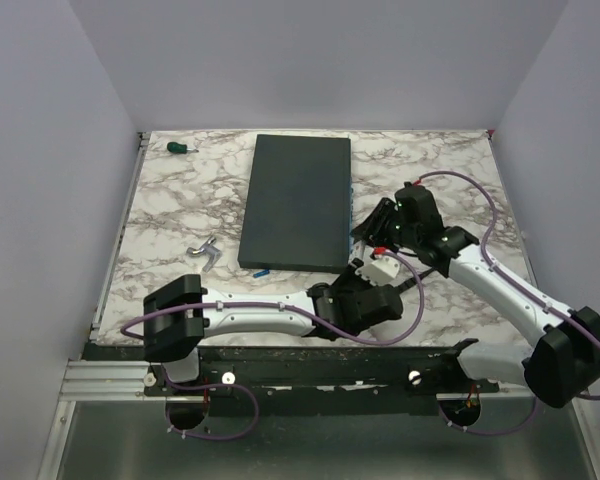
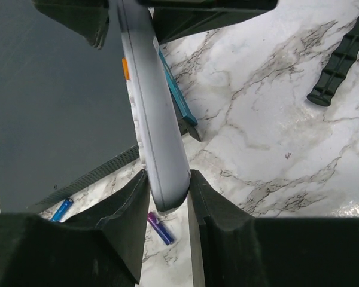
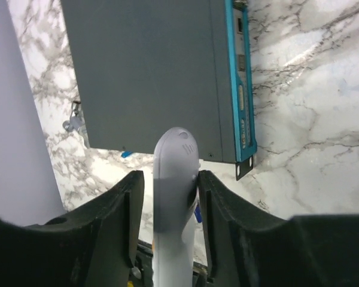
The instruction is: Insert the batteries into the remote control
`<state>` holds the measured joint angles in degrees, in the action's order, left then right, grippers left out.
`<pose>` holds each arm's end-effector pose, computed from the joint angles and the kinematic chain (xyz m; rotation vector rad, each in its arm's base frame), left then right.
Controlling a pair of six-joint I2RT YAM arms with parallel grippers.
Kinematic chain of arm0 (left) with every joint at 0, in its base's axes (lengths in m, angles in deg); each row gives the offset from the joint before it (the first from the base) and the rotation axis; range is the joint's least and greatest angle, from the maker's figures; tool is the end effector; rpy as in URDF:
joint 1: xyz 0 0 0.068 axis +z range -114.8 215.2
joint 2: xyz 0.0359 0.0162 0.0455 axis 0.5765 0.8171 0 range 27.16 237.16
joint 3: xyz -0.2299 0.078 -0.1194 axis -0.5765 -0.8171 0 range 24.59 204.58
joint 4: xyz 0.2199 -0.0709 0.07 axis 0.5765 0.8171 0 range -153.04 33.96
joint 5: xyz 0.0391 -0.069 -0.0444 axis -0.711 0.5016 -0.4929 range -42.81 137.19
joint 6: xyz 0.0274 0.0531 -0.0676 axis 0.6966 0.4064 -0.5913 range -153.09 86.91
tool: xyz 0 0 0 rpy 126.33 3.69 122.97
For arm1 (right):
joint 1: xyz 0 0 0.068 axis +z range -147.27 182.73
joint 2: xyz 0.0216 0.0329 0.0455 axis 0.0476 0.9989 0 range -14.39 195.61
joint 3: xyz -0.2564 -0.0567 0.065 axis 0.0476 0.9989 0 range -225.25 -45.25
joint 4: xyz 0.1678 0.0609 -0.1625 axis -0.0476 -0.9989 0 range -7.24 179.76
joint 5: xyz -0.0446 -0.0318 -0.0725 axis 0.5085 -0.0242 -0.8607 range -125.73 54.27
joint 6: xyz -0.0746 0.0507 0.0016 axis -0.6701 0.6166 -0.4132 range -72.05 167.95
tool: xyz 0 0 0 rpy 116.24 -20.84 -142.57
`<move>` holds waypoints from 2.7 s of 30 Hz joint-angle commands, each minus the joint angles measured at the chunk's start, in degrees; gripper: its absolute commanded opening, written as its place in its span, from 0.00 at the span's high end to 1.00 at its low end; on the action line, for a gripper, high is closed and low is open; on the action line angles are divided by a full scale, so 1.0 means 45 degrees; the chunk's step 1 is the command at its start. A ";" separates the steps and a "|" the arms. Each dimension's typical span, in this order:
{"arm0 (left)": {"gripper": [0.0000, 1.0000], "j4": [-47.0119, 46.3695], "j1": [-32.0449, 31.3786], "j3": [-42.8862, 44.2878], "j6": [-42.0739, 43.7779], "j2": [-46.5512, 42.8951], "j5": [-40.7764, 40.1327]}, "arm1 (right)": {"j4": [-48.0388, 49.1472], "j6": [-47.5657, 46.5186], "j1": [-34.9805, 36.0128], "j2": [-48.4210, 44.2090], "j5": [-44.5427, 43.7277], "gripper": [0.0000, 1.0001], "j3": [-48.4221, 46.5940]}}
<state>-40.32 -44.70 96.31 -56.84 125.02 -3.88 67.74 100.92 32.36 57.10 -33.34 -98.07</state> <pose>0.1259 -0.3482 0.2343 0.6347 1.9637 0.0007 0.2460 0.1438 0.2461 0.4651 2.3658 0.7683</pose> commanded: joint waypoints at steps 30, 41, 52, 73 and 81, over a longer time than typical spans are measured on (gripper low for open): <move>1.00 -0.8823 0.0489 -0.9196 -0.1345 -1.1162 0.1538 | 0.4356 0.5692 0.0083 -0.3510 0.3284 0.08 0.3492; 1.00 -1.0834 0.0489 -0.9591 0.0141 -1.0512 0.1440 | 0.8403 0.9164 0.0096 -0.2836 0.4844 0.03 0.5365; 1.00 -1.1344 0.0489 -0.9594 0.0389 -0.9791 0.1679 | 0.9073 0.9803 0.0091 -0.2758 0.5198 0.04 0.5117; 1.00 -1.1809 0.0489 -0.9165 0.0706 -0.8904 0.2136 | 0.9854 1.0201 0.0625 -0.1999 0.5604 0.26 0.4800; 1.00 -1.1690 0.0482 -0.8826 0.0861 -0.8464 0.1961 | 0.9344 0.9726 0.1105 -0.1959 0.5321 0.27 0.4208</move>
<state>-91.45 -42.66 54.39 -53.71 85.66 4.56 109.75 145.66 35.94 47.96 -9.52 -76.21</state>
